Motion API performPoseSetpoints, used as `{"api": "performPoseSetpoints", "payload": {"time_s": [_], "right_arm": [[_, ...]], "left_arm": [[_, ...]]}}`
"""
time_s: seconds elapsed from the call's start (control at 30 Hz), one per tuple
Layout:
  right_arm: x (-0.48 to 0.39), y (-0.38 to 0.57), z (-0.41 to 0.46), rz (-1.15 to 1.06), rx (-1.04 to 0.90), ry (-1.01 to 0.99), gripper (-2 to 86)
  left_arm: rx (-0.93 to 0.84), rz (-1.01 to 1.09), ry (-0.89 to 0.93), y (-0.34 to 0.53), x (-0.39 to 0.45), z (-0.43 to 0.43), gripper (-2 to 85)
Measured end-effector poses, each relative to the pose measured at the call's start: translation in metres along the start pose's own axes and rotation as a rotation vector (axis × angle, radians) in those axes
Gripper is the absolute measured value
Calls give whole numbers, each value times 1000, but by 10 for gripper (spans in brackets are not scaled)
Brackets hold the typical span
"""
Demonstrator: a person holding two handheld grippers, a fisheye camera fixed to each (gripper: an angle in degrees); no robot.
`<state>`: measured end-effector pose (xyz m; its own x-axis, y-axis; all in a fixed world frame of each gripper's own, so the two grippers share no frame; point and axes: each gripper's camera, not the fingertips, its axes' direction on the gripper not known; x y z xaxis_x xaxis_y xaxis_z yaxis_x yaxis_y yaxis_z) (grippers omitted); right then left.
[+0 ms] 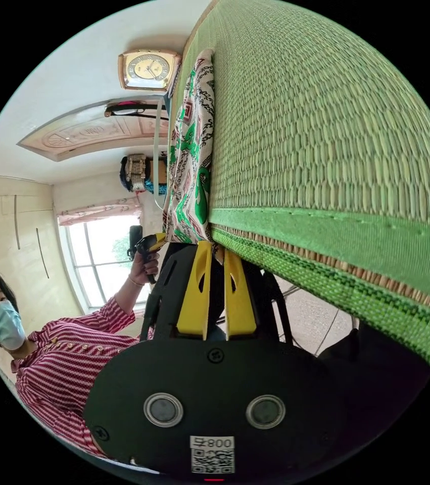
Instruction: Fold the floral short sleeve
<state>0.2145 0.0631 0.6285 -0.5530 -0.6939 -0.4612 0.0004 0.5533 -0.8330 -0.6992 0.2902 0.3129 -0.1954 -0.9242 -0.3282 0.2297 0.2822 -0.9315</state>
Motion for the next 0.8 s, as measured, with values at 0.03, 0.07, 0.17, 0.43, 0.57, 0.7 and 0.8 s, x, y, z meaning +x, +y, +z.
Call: {"api": "performPoseSetpoints", "payload": {"time_s": [0.03,0.07,0.17,0.43,0.57,0.7,0.8], "right_arm": [[-3,1,-4,3,-6,-8,28],[-5,2,-7,1,-10,-15,26],[-17,4,-19,-6,-31,-56,19],[-38,0,-47,15,-70,-142,-2],[-45,-7,-52,24,-96,-140,-5],[-49,-13,-62,39,-93,-159,-5],[-51,-17,-68,51,-90,-164,-5]], "left_arm": [[14,0,-22,1,-1,-4,31],[35,0,-69,3,-2,-9,33],[148,3,-214,19,6,-32,40],[19,168,-16,22,58,35,49],[-150,105,166,-10,55,100,72],[-162,-4,279,-27,36,125,87],[-85,-69,393,-35,18,120,88]]}}
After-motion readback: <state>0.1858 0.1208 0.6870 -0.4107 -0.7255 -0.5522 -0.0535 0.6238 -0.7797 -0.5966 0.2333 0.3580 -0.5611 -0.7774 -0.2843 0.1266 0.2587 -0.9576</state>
